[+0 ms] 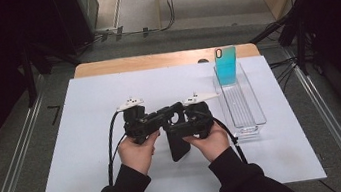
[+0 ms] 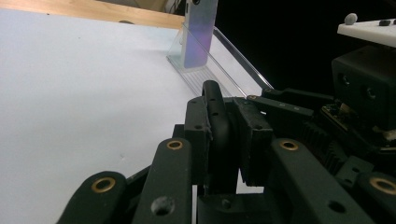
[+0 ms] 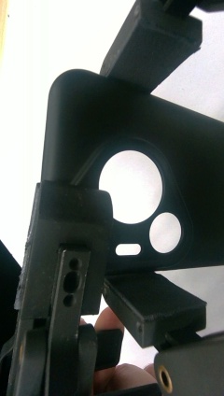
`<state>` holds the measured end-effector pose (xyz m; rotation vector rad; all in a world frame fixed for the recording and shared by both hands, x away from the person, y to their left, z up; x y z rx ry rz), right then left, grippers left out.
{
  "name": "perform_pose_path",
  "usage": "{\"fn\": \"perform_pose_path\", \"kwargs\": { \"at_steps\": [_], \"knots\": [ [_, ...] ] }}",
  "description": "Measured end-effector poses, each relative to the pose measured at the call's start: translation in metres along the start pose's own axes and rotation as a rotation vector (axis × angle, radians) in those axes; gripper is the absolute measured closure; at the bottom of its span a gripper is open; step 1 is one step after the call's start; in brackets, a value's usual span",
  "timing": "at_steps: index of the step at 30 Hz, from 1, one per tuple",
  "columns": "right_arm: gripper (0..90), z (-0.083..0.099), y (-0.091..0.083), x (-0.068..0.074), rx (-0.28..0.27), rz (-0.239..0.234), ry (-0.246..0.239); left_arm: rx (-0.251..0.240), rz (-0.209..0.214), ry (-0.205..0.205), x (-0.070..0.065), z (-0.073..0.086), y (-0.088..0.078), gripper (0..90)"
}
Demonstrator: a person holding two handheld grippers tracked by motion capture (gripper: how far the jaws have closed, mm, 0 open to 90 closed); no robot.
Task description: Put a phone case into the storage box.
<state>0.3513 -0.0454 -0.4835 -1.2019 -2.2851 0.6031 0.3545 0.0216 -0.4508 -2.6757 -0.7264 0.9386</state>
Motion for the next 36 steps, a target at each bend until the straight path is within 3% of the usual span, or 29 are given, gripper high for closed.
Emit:
{"fn": "perform_pose_path", "kwargs": {
  "at_steps": [14,21,24,36],
  "knots": [
    [11.7,-0.001,-0.002,-0.002,-0.004,0.004,-0.014,0.014,0.030,-0.008,-0.002,0.000,0.001,76.2],
    [12.0,0.002,0.000,-0.004,0.017,0.006,-0.023,0.005,0.044,-0.036,0.000,-0.004,-0.004,60.7],
    [12.0,0.001,-0.001,-0.006,0.013,0.008,-0.018,0.008,0.070,-0.058,-0.001,-0.006,-0.006,53.9],
    [12.4,-0.008,-0.012,-0.017,-0.006,0.009,-0.004,0.002,0.109,-0.094,0.001,-0.016,-0.025,43.8]
  ]
}}
Point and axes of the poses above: each handheld gripper's, and its own axes: y roughly forward along the jaws, z roughly out of its underside, x roughly to its left, the point moved 9 cm from there along y, roughly forward along the jaws, and after that the axes turned 8 degrees about z, right-handed, at the moved point
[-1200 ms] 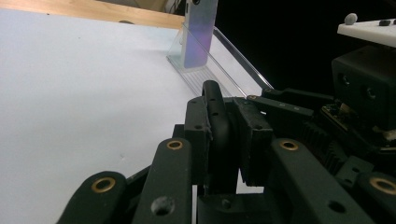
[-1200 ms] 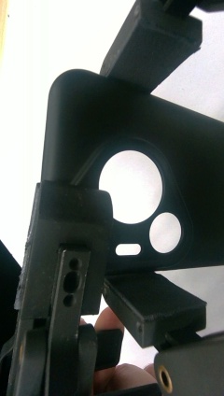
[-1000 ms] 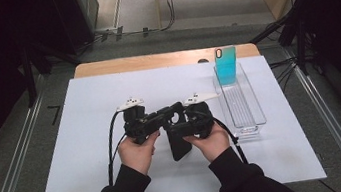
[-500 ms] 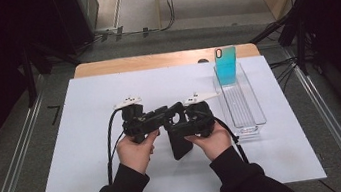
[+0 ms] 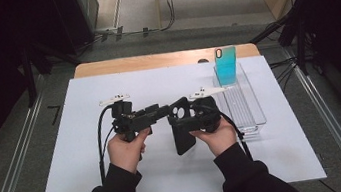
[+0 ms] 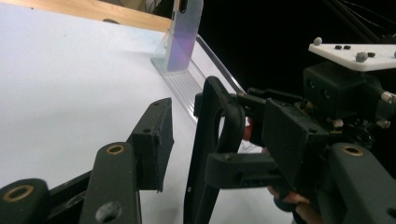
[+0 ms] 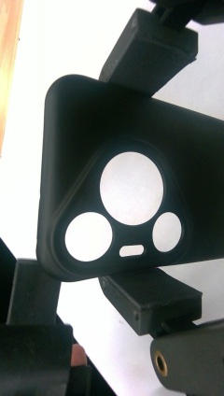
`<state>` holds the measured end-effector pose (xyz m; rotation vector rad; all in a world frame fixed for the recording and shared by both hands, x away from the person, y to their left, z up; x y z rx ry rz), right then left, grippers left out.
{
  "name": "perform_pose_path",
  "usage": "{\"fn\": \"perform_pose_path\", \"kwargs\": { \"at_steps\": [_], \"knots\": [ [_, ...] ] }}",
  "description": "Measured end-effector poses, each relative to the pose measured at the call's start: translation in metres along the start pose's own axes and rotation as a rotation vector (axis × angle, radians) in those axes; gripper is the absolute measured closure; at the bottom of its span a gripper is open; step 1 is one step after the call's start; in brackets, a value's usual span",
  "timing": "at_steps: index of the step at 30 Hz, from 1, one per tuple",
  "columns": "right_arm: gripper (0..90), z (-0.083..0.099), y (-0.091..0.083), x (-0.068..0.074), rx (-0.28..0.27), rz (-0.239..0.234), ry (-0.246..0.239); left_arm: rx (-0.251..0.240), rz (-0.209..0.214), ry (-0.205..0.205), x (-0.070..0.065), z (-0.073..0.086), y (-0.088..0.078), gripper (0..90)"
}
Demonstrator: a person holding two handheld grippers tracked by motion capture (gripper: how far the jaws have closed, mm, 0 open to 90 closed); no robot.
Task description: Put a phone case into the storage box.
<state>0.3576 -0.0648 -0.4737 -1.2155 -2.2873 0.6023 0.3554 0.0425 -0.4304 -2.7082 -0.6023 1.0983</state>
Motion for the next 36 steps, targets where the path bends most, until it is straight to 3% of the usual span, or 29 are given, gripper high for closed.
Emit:
{"fn": "perform_pose_path", "kwargs": {
  "at_steps": [6,12,18,21,25,30,36],
  "knots": [
    [12.4,-0.002,-0.003,-0.005,0.010,-0.020,-0.004,0.057,0.014,-0.022,0.005,0.005,-0.003,39.4],
    [12.4,-0.003,-0.006,-0.008,0.032,-0.078,-0.016,0.095,0.038,-0.014,0.008,0.009,-0.008,38.5],
    [12.4,-0.007,-0.011,-0.013,0.027,-0.123,-0.029,0.183,0.062,0.038,0.015,0.020,-0.012,35.6],
    [12.4,-0.008,-0.013,-0.015,0.032,-0.150,-0.038,0.240,0.033,0.099,0.021,0.030,-0.013,35.6],
    [12.4,-0.009,-0.017,-0.018,0.039,-0.165,-0.050,0.304,0.042,0.145,0.026,0.040,-0.016,35.6],
    [12.4,-0.011,-0.021,-0.020,0.052,-0.192,-0.067,0.339,0.047,0.179,0.030,0.047,-0.020,35.5],
    [12.4,-0.014,-0.026,-0.021,0.054,-0.214,-0.080,0.372,0.023,0.200,0.041,0.056,-0.028,35.5]
  ]
}}
Point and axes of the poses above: each handheld gripper's, and its own axes: y roughly forward along the jaws, z roughly out of its underside, x roughly to its left, the point moved 9 cm from there along y, roughly forward along the jaws, and after that the axes turned 8 degrees about z, right-handed, at the moved point
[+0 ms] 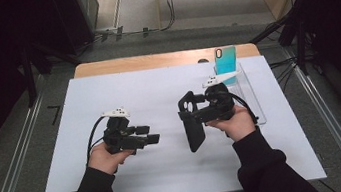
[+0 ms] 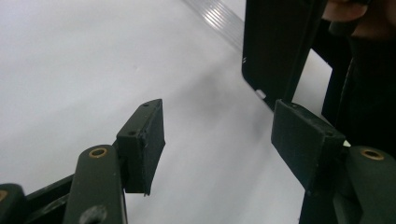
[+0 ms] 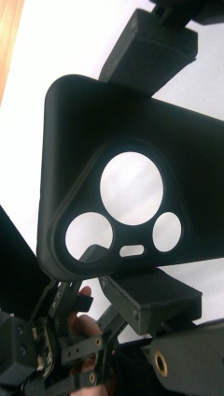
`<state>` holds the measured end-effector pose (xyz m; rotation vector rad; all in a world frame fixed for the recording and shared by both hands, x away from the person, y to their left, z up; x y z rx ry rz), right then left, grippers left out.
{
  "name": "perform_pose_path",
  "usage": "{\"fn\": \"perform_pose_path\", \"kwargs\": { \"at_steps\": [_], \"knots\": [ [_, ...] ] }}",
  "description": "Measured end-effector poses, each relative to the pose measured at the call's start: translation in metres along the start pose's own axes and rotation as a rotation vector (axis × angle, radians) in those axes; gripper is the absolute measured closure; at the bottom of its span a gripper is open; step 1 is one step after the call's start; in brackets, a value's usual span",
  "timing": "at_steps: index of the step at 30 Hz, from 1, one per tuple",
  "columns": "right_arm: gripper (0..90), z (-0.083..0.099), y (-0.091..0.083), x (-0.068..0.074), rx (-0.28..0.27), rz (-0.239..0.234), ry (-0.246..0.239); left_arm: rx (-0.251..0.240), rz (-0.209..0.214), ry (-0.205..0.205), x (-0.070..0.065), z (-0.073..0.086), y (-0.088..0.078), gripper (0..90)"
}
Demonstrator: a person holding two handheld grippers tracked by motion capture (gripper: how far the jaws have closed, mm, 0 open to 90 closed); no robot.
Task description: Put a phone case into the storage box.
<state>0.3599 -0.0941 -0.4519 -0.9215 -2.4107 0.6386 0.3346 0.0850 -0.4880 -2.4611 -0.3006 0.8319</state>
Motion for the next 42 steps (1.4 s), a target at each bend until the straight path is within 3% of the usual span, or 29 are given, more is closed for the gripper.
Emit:
{"fn": "perform_pose_path", "kwargs": {
  "at_steps": [4,9,18,42],
  "knots": [
    [12.4,-0.002,-0.004,-0.002,-0.002,-0.010,-0.001,0.005,-0.003,0.001,0.003,0.006,-0.004,35.5],
    [12.4,-0.007,-0.010,-0.005,-0.010,-0.006,-0.002,0.000,0.022,0.009,0.002,0.011,-0.007,33.4],
    [12.4,-0.014,-0.018,-0.013,-0.033,0.009,0.000,0.037,-0.004,0.013,0.008,0.026,-0.013,31.1],
    [12.5,-0.033,-0.063,-0.053,-0.103,0.107,0.062,0.038,-0.009,-0.016,0.011,0.046,-0.025,31.0]
  ]
}}
Point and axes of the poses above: each handheld gripper's, and its own axes: y roughly forward along the jaws, z roughly out of its underside, x roughly to its left, the point moved 9 cm from there along y, roughly forward along the jaws, and after that the axes turned 8 degrees about z, right-handed, at the moved point
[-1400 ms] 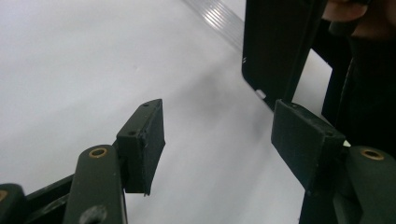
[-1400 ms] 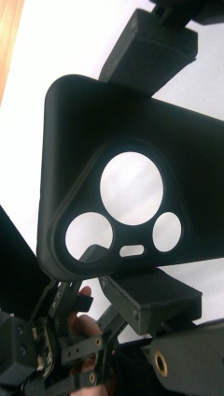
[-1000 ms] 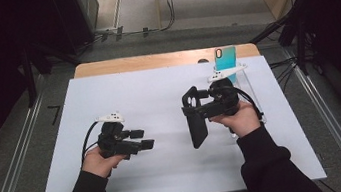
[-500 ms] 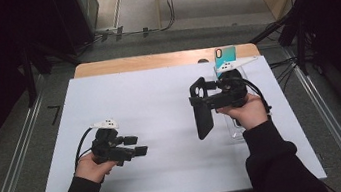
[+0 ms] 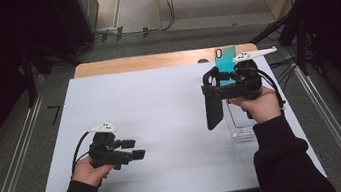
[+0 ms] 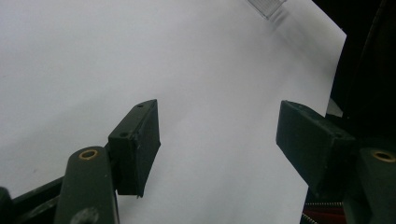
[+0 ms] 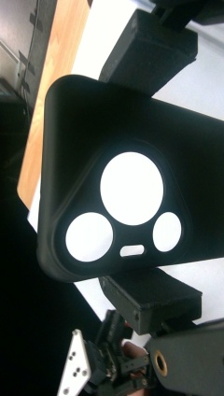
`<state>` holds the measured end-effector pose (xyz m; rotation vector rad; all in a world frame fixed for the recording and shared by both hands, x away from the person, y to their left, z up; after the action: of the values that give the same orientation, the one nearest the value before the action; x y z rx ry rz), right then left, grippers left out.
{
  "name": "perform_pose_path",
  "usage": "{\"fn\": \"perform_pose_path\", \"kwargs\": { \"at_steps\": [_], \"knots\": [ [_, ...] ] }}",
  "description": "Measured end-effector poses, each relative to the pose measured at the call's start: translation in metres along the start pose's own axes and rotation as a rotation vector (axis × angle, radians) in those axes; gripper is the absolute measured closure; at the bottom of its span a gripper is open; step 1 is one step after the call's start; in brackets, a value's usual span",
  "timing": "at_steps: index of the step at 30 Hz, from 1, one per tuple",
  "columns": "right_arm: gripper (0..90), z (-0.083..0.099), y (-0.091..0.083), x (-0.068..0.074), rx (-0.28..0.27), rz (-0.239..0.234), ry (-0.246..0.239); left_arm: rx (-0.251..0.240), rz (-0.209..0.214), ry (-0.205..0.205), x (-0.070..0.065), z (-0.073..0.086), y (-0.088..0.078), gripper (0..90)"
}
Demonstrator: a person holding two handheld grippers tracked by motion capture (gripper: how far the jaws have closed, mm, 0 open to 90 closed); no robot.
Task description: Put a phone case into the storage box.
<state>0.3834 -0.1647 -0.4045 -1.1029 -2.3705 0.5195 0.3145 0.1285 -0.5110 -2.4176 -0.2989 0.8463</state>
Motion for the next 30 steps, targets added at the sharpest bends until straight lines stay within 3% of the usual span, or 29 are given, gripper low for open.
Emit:
{"fn": "perform_pose_path", "kwargs": {
  "at_steps": [19,30],
  "knots": [
    [12.6,-0.005,-0.028,-0.037,-0.056,0.127,0.053,0.005,-0.011,-0.001,0.002,0.006,-0.005,31.0],
    [12.5,-0.008,-0.032,-0.065,-0.070,0.253,0.086,-0.004,-0.021,-0.014,0.003,0.008,-0.009,31.1]
  ]
}}
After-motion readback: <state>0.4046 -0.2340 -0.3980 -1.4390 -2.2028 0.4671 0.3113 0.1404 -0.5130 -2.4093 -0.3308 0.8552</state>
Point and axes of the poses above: each handheld gripper's, and its own axes: y roughly forward along the jaws, z roughly out of its underside, x roughly to its left, the point moved 9 cm from there along y, roughly forward along the jaws, and after that the axes turned 8 degrees about z, right-handed, at the moved point
